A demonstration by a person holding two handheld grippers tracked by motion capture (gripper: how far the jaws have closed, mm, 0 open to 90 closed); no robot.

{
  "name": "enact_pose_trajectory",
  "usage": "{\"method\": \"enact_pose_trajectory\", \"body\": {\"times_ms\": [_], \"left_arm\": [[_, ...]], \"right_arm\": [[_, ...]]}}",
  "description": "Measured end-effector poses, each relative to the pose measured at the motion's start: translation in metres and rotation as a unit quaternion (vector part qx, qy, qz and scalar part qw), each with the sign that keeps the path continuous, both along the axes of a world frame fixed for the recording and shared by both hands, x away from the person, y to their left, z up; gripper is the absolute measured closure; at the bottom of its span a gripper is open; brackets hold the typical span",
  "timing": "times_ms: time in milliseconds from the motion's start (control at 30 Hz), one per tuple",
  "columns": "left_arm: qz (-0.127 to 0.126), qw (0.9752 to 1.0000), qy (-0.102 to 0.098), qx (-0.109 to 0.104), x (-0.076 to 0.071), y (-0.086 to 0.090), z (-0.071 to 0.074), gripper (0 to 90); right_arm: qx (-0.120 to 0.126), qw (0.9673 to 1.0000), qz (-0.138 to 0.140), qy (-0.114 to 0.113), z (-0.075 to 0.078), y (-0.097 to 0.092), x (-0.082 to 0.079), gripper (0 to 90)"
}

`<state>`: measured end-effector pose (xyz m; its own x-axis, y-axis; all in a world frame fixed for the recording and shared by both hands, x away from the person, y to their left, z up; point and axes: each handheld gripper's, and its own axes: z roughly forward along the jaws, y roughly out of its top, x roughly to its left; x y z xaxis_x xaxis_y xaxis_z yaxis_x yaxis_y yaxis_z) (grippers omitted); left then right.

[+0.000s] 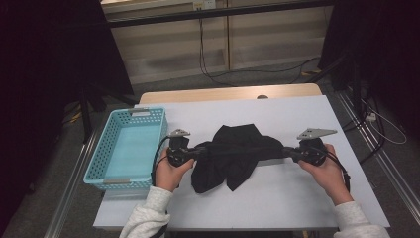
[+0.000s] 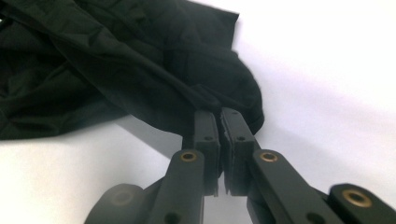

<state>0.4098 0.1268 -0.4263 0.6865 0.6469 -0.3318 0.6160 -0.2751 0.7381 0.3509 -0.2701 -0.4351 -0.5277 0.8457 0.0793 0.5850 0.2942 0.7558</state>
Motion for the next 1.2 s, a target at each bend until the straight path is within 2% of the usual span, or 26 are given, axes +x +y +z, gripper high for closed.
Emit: {"method": "enact_pose_trajectory", "body": {"times_ms": [33, 100, 133, 200, 267, 300, 400, 433, 467, 533, 600, 633, 700, 733, 833, 867, 900, 933, 1100, 1200], "left_arm": [[-0.007, 0.9999, -0.009, 0.003, -0.004, 0.002, 0.0, 83.0], [-0.008, 0.9999, -0.01, 0.004, -0.005, 0.004, 0.0, 82.1], [-0.009, 0.9998, -0.016, -0.007, -0.008, 0.006, 0.0, 76.8], [-0.012, 0.9998, -0.014, -0.007, -0.01, 0.007, 0.0, 62.2], [-0.014, 0.9998, -0.013, -0.009, -0.013, 0.006, -0.001, 53.4], [-0.017, 0.9996, -0.018, -0.011, -0.017, 0.006, -0.002, 49.1], [-0.019, 0.9996, -0.019, -0.008, -0.02, 0.007, -0.002, 39.7], [-0.023, 0.9995, -0.023, -0.006, -0.021, 0.008, -0.003, 39.7], [-0.026, 0.9994, -0.025, -0.003, -0.024, 0.008, -0.004, 33.5], [-0.03, 0.9993, -0.02, -0.007, -0.027, 0.009, -0.004, 29.8], [-0.032, 0.9992, -0.024, -0.007, -0.028, 0.01, -0.005, 27.4], [-0.036, 0.999, -0.024, -0.001, -0.03, 0.01, -0.004, 22.9], [-0.039, 0.9989, -0.027, 0.0, -0.034, 0.01, -0.005, 21.0], [-0.042, 0.9988, -0.026, 0.002, -0.037, 0.01, -0.008, 17.3], [-0.048, 0.9988, -0.013, 0.002, -0.039, 0.01, -0.013, 14.9], [-0.058, 0.9983, -0.004, -0.006, -0.04, 0.007, -0.02, 9.1], [-0.058, 0.9983, -0.004, -0.006, -0.04, 0.007, -0.02, 8.9], [-0.059, 0.9982, -0.011, 0.007, -0.04, 0.005, -0.025, 8.9], [-0.066, 0.9975, -0.014, 0.023, -0.039, 0.002, -0.033, 9.6], [-0.076, 0.9955, -0.031, 0.047, -0.039, 0.001, -0.037, 12.8]], "right_arm": [[-0.003, 1.0, 0.007, 0.003, -0.005, 0.0, -0.004, 86.1], [-0.001, 0.9999, 0.009, 0.006, -0.008, 0.0, -0.007, 86.1], [0.005, 0.9999, 0.011, 0.002, -0.011, 0.0, -0.012, 86.2], [0.001, 0.9999, 0.01, -0.006, -0.013, 0.002, -0.018, 86.0], [-0.005, 0.9999, 0.01, -0.011, -0.013, 0.004, -0.021, 86.1], [0.002, 0.9997, 0.017, -0.018, -0.015, 0.008, -0.027, 86.2], [-0.001, 0.9995, 0.024, -0.021, -0.019, 0.012, -0.032, 86.5], [-0.001, 0.9995, 0.024, -0.021, -0.019, 0.012, -0.032, 86.5], [-0.001, 0.9995, 0.023, -0.022, -0.019, 0.011, -0.032, 86.5], [0.001, 0.9996, 0.018, -0.024, -0.018, 0.01, -0.033, 86.4], [0.001, 0.9996, 0.016, -0.025, -0.018, 0.01, -0.033, 86.5], [0.004, 0.9994, 0.02, -0.027, -0.018, 0.011, -0.034, 86.5], [0.004, 0.9994, 0.022, -0.027, -0.017, 0.011, -0.035, 86.4], [0.004, 0.9994, 0.022, -0.027, -0.017, 0.013, -0.036, 86.5], [0.004, 0.9994, 0.022, -0.026, -0.017, 0.013, -0.036, 86.3], [0.005, 0.9994, 0.022, -0.025, -0.018, 0.014, -0.036, 86.1], [0.005, 0.9994, 0.022, -0.025, -0.018, 0.014, -0.036, 86.1], [0.005, 0.9994, 0.023, -0.026, -0.018, 0.015, -0.036, 85.9], [0.005, 0.9994, 0.025, -0.025, -0.018, 0.015, -0.037, 85.6], [0.005, 0.9993, 0.026, -0.027, -0.018, 0.015, -0.037, 85.5]]}}
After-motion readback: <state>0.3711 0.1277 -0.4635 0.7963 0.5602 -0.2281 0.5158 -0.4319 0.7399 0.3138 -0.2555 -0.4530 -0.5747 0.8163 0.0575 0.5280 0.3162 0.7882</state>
